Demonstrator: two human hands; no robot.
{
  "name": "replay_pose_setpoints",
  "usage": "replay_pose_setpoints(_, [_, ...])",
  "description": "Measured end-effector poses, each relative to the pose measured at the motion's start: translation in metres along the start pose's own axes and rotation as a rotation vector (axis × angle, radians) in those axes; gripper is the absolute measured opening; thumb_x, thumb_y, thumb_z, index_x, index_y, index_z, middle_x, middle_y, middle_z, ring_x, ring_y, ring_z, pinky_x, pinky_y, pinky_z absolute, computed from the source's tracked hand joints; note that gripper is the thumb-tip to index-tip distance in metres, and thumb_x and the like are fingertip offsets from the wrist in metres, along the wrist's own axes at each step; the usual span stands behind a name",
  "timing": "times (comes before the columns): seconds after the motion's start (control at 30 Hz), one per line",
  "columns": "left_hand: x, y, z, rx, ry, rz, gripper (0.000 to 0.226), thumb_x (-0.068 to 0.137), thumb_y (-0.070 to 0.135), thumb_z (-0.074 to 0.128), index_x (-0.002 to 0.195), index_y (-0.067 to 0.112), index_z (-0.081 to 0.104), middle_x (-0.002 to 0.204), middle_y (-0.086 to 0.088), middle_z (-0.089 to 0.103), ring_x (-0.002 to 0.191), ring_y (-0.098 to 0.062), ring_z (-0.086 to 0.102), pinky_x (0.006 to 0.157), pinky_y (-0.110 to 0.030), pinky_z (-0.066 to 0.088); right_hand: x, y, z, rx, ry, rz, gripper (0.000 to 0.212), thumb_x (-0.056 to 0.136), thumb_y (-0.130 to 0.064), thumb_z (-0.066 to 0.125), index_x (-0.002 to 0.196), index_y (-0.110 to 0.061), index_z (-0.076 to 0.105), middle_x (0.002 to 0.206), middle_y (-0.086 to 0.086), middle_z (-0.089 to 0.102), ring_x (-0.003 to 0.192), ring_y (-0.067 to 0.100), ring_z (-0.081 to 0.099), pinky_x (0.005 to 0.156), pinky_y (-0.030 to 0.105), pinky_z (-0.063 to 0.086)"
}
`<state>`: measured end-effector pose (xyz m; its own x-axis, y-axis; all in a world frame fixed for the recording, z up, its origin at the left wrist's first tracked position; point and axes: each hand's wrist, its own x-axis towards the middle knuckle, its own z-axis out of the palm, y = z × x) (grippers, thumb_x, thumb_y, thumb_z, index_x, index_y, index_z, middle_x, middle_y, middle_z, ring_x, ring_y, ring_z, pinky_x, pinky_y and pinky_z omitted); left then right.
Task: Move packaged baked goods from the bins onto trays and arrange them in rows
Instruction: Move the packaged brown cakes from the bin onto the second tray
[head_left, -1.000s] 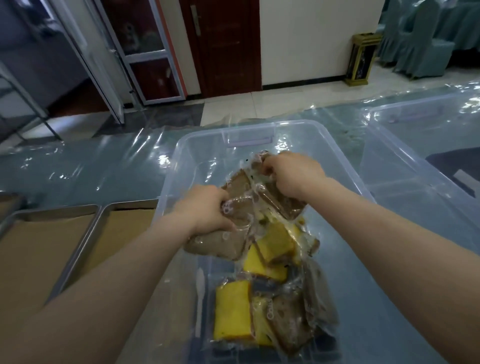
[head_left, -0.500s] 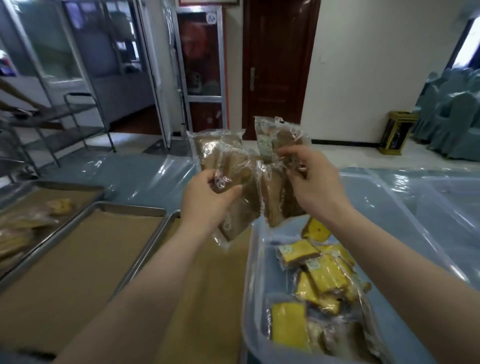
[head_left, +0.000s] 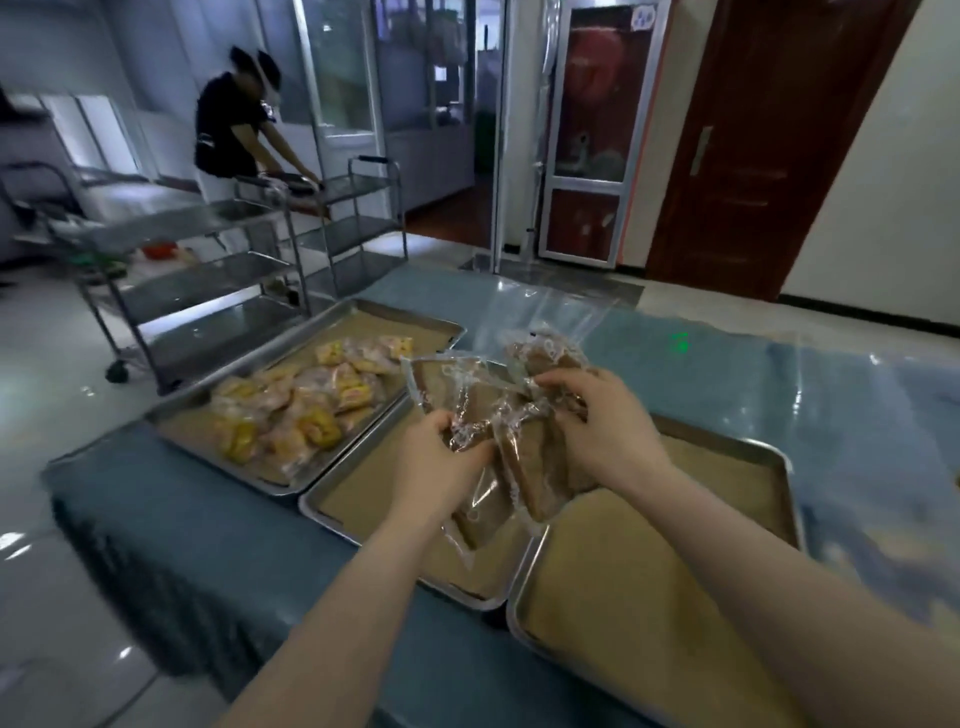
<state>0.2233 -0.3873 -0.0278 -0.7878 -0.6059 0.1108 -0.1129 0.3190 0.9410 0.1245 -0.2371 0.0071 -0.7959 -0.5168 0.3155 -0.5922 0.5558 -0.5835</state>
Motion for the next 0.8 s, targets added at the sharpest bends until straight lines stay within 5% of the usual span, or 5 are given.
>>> replay_pose_setpoints(0.33, [0.059, -0.112, -0.075, 0.295, -0.054, -0.203, 0.046, 0.066, 0.055, 0.076, 0.098, 0.023, 0.066, 0.093, 0.008, 0.068, 0.085, -0.015, 0.064, 0.076, -0.037, 0.053, 0.038, 0.016, 0.147, 0.011, -0.255, 0.142, 0.043, 0.092, -0.015, 0.057, 0.127, -0.04, 0.051, 0.125, -0.003, 0.051, 0.108, 0.015, 0.057, 0.091, 0.027, 0.046])
replay_pose_setpoints(0.4, [0.084, -0.132, -0.081, 0.343, -0.075, -0.224, 0.053, 0.071, 0.054, 0.074, 0.111, 0.021, 0.063, 0.104, 0.011, 0.064, 0.097, -0.017, 0.061, 0.078, -0.032, 0.049, 0.051, 0.029, 0.176, 0.016, -0.241, 0.214, 0.043, 0.09, -0.016, 0.059, 0.126, -0.04, 0.053, 0.125, -0.002, 0.053, 0.104, 0.015, 0.057, 0.093, 0.03, 0.047])
replay_pose_setpoints(0.57, [0.147, -0.17, -0.084, 0.318, -0.323, -0.22, 0.031, 0.075, 0.049, 0.073, 0.095, 0.04, 0.051, 0.092, 0.026, 0.056, 0.084, 0.003, 0.054, 0.065, -0.014, 0.042, 0.089, 0.046, 0.229, 0.027, -0.223, 0.308, 0.045, 0.084, -0.018, 0.063, 0.121, -0.045, 0.056, 0.135, 0.001, 0.051, 0.116, 0.02, 0.053, 0.097, 0.034, 0.045])
replay_pose_setpoints(0.73, [0.182, -0.193, -0.074, 0.211, -0.624, -0.165, 0.094, 0.073, 0.031, 0.079, 0.146, 0.038, 0.02, 0.132, 0.026, 0.031, 0.115, 0.012, 0.035, 0.079, 0.003, 0.031, 0.112, 0.045, 0.233, 0.001, -0.392, 0.228, 0.047, 0.081, -0.025, 0.068, 0.123, -0.044, 0.058, 0.155, 0.001, 0.025, 0.143, 0.024, 0.02, 0.117, 0.038, 0.015])
replay_pose_setpoints(0.8, [0.185, -0.195, -0.076, 0.297, -0.676, -0.129, 0.106, 0.073, 0.033, 0.079, 0.148, 0.039, 0.005, 0.143, 0.022, 0.025, 0.127, 0.003, 0.03, 0.096, -0.006, 0.032, 0.107, 0.044, 0.231, -0.017, -0.365, 0.22, 0.045, 0.082, -0.029, 0.069, 0.123, -0.043, 0.058, 0.156, -0.001, 0.024, 0.144, 0.02, 0.016, 0.114, 0.03, 0.009])
